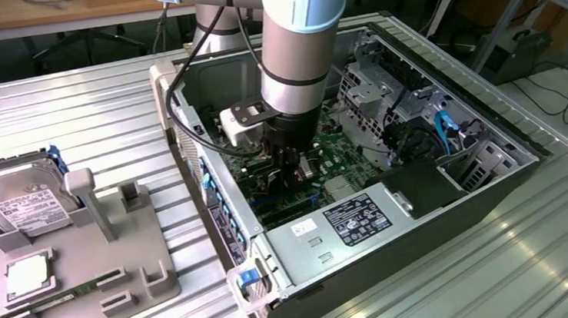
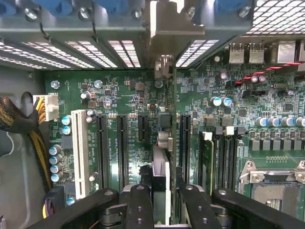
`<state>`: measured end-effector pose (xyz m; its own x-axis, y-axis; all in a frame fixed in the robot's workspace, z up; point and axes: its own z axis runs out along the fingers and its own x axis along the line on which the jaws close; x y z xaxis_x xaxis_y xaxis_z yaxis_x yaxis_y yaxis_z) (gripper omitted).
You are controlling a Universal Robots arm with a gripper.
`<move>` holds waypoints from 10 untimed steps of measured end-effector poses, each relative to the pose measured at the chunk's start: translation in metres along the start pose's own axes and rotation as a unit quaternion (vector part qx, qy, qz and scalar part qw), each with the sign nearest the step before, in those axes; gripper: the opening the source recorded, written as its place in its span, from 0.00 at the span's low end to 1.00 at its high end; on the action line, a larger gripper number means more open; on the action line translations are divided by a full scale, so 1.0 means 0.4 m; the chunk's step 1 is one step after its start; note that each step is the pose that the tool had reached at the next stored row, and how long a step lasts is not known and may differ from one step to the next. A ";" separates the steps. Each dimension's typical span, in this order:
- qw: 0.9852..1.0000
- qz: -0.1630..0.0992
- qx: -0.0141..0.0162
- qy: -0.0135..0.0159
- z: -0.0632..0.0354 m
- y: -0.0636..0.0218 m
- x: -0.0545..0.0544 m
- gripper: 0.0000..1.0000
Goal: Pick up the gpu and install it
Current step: 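Insert the gpu into the slot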
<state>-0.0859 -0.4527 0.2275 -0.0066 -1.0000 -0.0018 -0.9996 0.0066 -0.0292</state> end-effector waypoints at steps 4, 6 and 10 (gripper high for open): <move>1.000 0.000 0.000 0.000 0.000 0.000 0.000 0.27; 1.000 0.000 0.000 0.000 0.000 0.001 0.000 0.27; 1.000 0.000 0.000 0.000 0.000 0.003 0.000 0.27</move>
<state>-0.0873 -0.4527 0.2275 -0.0064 -1.0000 -0.0021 -0.9995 0.0065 -0.0297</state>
